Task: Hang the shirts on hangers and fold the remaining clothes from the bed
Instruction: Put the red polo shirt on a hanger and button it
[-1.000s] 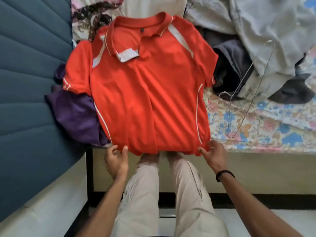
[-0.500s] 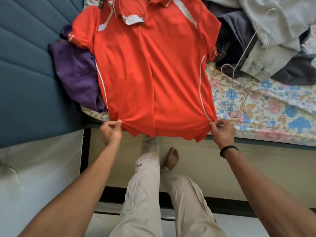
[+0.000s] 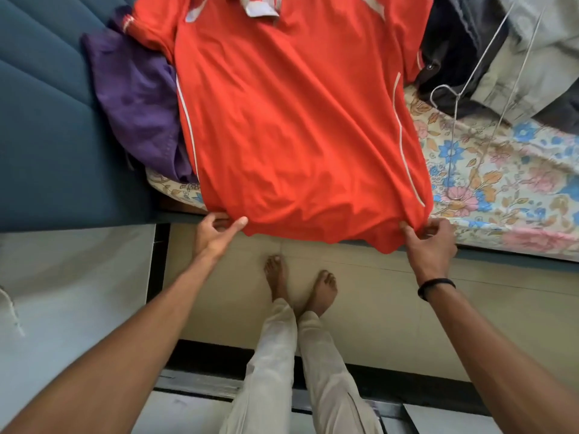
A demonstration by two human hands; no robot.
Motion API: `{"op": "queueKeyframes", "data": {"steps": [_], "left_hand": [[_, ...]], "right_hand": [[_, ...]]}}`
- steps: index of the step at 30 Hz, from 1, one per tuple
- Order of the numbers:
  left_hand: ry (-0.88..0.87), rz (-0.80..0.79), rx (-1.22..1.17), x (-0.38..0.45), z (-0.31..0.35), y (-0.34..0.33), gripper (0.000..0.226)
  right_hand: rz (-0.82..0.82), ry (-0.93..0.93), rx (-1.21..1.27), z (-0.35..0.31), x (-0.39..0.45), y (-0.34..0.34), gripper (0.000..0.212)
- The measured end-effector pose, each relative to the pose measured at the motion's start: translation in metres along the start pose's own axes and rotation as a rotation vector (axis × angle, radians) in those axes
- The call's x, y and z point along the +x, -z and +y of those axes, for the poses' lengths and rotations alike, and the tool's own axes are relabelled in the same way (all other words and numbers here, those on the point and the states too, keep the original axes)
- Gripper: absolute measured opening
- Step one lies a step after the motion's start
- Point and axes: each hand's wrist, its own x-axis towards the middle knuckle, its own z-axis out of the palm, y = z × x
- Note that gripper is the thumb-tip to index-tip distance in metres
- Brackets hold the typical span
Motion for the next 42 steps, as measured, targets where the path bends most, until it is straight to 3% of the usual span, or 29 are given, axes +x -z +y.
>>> {"op": "queueKeyframes", "data": {"steps": [6,10,13,16,20,22,24,30,33,38,42], "left_hand": [[-0.002,0.199,0.063,0.01,-0.006,-0.013,0.019],[-0.02,0.25,0.161,-0.012,-0.009,0.006,0.014],[-0.008,0.287,0.113,-0.033,-0.023,0.021,0.028],[0.002,0.27,0.04,-0.03,-0.032,0.028,0.037],[-0.034,0.211,-0.099,-0.02,-0.004,0.026,0.023],[-0.075,0.233,-0.172,-0.011,0.011,0.021,0.039],[-0.104,0.302,-0.119,-0.002,0.019,0.019,0.041],[-0.132,0.364,0.044,0.014,0.02,0.021,0.032],[-0.097,0.44,0.004,0.015,0.015,0.026,0.032],[0.016,0.534,-0.13,0.007,0.006,0.034,0.032],[-0.019,0.373,-0.109,0.0,0.008,0.038,0.041]], "right_hand": [[-0.074,-0.015,0.064,0.037,-0.011,0.006,0.009],[-0.141,-0.074,0.099,0.047,-0.012,0.029,0.022],[-0.219,-0.184,0.09,0.046,-0.016,0.032,0.033],[-0.17,-0.223,0.038,0.048,-0.016,0.031,0.033],[-0.058,-0.099,0.135,0.02,-0.007,0.023,0.008],[-0.031,0.05,0.07,0.001,0.0,0.013,0.029],[-0.002,0.133,-0.016,-0.004,0.007,0.002,0.034],[0.081,0.111,-0.067,0.002,0.01,-0.007,0.018],[0.148,0.094,-0.019,0.0,0.008,0.001,0.017],[-0.005,0.257,-0.088,-0.011,0.018,-0.004,0.019],[-0.034,0.171,-0.153,-0.008,0.03,-0.016,0.011]]}}
